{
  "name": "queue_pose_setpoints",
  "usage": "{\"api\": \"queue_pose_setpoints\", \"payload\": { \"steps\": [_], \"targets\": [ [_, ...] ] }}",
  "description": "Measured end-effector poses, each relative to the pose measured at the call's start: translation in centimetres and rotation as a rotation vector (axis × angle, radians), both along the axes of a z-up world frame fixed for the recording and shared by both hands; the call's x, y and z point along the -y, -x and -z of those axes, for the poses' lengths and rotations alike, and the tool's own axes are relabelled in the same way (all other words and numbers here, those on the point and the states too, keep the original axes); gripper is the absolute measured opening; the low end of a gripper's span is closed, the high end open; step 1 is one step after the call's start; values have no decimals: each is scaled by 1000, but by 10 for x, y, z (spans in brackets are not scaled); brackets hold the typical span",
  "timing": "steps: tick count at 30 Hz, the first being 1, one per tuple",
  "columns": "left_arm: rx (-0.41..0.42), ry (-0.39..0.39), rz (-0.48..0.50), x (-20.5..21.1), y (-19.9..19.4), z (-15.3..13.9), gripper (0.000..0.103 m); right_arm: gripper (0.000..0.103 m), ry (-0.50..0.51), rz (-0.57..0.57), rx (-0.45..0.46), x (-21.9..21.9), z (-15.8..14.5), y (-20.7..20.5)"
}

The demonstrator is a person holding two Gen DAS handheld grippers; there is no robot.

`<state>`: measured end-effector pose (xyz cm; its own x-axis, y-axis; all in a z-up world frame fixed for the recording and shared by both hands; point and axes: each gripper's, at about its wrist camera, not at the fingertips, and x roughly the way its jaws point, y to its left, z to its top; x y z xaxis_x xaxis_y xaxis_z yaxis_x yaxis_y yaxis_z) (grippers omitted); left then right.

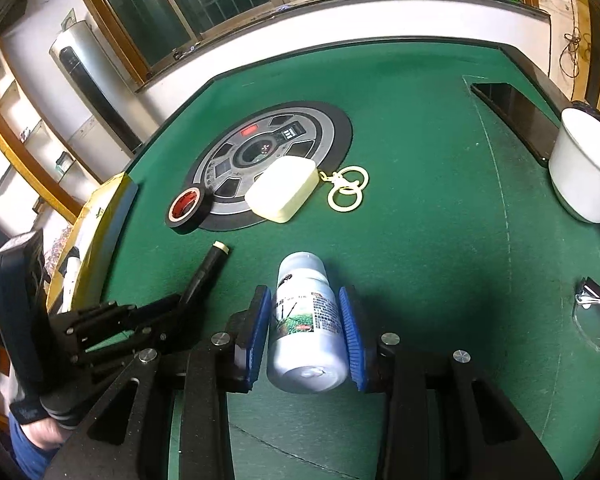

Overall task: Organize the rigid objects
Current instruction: 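Grasp the black marker with the left tool while the right grasps the green-labelled white bottle, then carry the marker and green-labelled bottle into the tray and open both tools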

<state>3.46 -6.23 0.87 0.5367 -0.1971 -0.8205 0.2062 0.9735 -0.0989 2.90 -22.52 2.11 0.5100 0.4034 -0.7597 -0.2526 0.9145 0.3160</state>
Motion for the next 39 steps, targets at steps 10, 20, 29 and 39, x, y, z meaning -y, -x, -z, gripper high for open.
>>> {"api": "queue_pose_setpoints", "payload": {
  "steps": [10, 20, 29, 39],
  "targets": [
    [31, -59, 7, 9, 4, 1, 13, 31, -6, 7, 8, 0, -2, 0],
    [46, -25, -2, 5, 4, 3, 12, 31, -11, 12, 23, 1, -4, 2],
    [57, 54, -66, -16, 21, -4, 12, 31, -16, 8, 31, 0, -6, 6],
    [129, 81, -97, -29, 42, -27, 12, 31, -4, -23, 30, -13, -2, 12]
  ]
}}
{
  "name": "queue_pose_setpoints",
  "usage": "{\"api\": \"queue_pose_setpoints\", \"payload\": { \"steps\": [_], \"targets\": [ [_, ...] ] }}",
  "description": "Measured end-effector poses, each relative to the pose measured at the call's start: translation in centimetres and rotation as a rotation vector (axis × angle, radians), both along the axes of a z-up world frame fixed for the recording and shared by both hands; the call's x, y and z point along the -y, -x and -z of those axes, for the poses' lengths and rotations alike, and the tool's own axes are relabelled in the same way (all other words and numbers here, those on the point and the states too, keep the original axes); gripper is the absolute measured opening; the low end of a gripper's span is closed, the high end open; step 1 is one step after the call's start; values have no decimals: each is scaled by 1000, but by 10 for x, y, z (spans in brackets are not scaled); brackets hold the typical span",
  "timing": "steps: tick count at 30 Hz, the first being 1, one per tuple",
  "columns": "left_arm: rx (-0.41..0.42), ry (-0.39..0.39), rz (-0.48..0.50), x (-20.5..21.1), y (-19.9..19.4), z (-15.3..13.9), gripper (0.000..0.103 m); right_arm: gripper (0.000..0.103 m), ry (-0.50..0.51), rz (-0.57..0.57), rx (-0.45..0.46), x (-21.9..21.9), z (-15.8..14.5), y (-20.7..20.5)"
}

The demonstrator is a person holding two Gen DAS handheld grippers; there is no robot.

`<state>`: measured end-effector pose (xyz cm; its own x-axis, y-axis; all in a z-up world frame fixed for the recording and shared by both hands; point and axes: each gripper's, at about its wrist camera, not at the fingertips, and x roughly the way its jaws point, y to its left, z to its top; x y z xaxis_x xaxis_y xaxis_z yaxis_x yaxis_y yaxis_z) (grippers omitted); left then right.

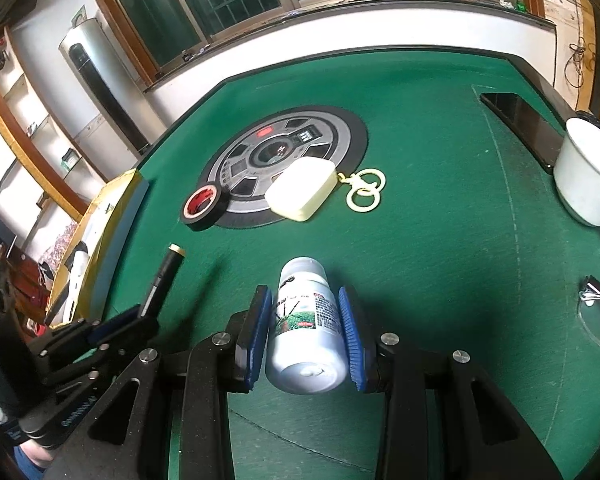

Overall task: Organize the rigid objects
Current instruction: 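Carry the marker and green-labelled bottle into the tray and open both tools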

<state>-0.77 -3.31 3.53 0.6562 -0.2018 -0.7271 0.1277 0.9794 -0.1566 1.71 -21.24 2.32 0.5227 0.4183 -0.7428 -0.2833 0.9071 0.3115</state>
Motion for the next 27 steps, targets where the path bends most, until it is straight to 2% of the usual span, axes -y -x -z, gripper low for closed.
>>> {"api": "queue_pose_setpoints", "payload": {
  "steps": [7, 14, 17, 27],
  "targets": [
    [25, 5, -9, -4, 3, -6, 12, 31, 22, -12, -6, -6, 5, 1],
    [29, 8, -20, -6, 2, -7, 12, 30, 111, -66, -22, -24, 16, 6],
    [27, 5, -22, -7, 2, -6, 12, 30, 155, -80, 0, -30, 16, 11],
    [53, 15, -62, -21, 8, -14, 12, 31, 215, -115, -3, -39, 20, 17]
  ]
}}
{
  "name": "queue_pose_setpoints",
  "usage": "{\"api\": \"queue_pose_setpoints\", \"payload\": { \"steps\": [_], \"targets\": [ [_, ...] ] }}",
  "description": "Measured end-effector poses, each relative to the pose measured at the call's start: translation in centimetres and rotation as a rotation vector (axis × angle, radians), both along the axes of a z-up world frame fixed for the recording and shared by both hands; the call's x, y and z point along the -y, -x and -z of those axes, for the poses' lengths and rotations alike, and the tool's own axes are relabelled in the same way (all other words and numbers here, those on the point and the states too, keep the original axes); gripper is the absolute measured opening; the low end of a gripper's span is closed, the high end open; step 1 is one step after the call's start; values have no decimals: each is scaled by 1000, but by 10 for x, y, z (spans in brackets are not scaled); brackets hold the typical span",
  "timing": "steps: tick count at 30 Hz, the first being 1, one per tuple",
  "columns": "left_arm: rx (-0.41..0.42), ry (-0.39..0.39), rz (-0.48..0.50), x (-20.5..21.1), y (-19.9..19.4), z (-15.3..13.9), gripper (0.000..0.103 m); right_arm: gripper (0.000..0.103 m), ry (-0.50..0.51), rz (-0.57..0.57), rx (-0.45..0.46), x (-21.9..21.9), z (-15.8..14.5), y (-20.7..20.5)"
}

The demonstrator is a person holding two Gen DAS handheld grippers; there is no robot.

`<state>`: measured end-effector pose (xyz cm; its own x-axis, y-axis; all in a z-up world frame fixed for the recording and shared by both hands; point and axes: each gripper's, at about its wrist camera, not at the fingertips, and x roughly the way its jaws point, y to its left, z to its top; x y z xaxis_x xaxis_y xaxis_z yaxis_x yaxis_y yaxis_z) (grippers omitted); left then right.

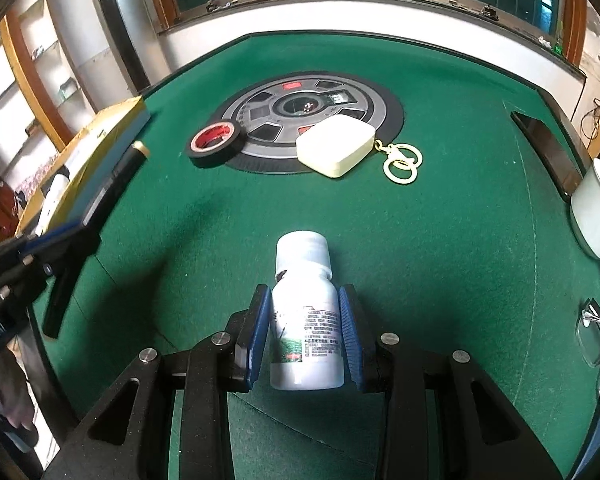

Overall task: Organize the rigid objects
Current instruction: 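Carry the marker and green-labelled bottle into the tray and open both tools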

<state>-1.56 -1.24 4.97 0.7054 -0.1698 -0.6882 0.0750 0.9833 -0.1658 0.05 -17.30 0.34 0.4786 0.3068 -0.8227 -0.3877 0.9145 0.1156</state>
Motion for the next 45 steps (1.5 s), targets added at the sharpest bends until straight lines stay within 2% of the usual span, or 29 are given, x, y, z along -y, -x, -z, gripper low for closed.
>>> {"api": "queue_pose_setpoints", "payload": {
  "steps": [2, 8, 16, 24, 31, 38, 45],
  "targets": [
    [3, 4, -8, -3, 0, 0, 12, 31, 0, -6, -25, -1, 4, -1],
    [13, 7, -21, -10, 3, 0, 12, 30, -24, 5, -15, 2, 4, 0],
    [50, 24, -56, -27, 12, -9, 12, 30, -131, 1, 55, 5, -15, 3],
    [99, 44, -120, -57, 21, -23, 12, 30, -189, -48, 52, -11, -23, 12],
    [136, 55, -229, -106, 35, -30, 12, 30, -193, -126, 45, -49, -29, 22],
    [131, 75, -340, -156, 51, -22, 12, 30, -207, -200, 38, -96, -39, 25],
    [100, 90, -400, -190, 56, -11, 13, 31, -224, -255, 45, -140, -58, 21]
  ]
}}
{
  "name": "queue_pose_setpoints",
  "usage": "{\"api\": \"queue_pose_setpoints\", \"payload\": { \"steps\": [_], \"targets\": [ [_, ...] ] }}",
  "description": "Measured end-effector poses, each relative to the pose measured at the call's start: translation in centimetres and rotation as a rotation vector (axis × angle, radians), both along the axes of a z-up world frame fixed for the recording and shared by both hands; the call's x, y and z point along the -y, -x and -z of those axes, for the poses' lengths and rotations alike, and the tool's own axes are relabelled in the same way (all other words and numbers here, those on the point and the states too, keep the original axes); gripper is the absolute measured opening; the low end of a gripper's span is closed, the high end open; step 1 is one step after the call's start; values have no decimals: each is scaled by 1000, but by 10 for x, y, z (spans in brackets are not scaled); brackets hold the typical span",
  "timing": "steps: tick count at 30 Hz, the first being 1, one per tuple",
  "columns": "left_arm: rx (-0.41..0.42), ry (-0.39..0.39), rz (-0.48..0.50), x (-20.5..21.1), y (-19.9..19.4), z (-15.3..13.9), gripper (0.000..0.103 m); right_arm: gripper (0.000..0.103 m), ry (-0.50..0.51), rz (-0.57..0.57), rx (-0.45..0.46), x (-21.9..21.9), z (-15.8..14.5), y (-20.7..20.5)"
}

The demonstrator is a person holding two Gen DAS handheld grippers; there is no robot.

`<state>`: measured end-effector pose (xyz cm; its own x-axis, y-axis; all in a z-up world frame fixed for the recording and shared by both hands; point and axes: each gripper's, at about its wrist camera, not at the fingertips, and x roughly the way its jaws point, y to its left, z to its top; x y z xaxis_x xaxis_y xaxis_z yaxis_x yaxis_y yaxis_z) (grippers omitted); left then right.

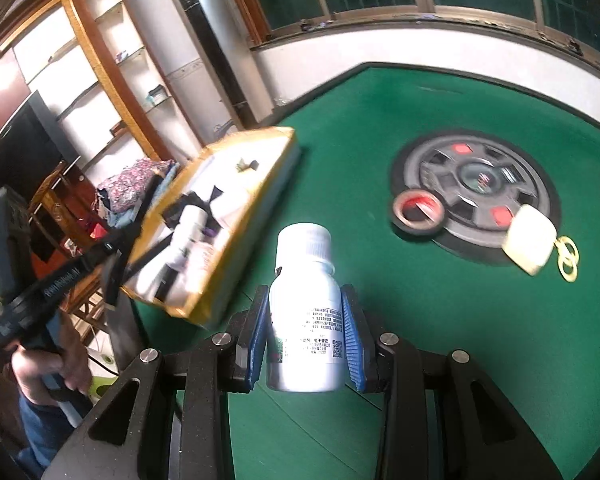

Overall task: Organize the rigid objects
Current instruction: 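Carry the marker and green-labelled bottle into the tray and open both tools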

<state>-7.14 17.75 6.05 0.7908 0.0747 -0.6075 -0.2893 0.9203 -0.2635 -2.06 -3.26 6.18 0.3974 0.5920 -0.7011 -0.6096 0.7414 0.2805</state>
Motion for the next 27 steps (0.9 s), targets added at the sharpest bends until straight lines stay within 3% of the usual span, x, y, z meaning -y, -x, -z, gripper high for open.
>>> {"api": "queue_pose_setpoints", "payload": {
  "steps": [4, 14, 20, 27],
  "targets": [
    [-34, 17, 2, -18, -5, 5, 13, 31, 9, -35, 16, -35, -11, -7],
    [-117, -23, 33, -63, -34, 0, 13, 31, 64, -76, -11, -128, -13, -42],
    [-198, 32, 41, -93, -72, 10, 13, 31, 131, -57, -10, -181, -5, -68],
    [-261, 55, 35, -104, -100, 29, 13, 31, 192, -26, -44, -212, 15, -99]
  ]
}}
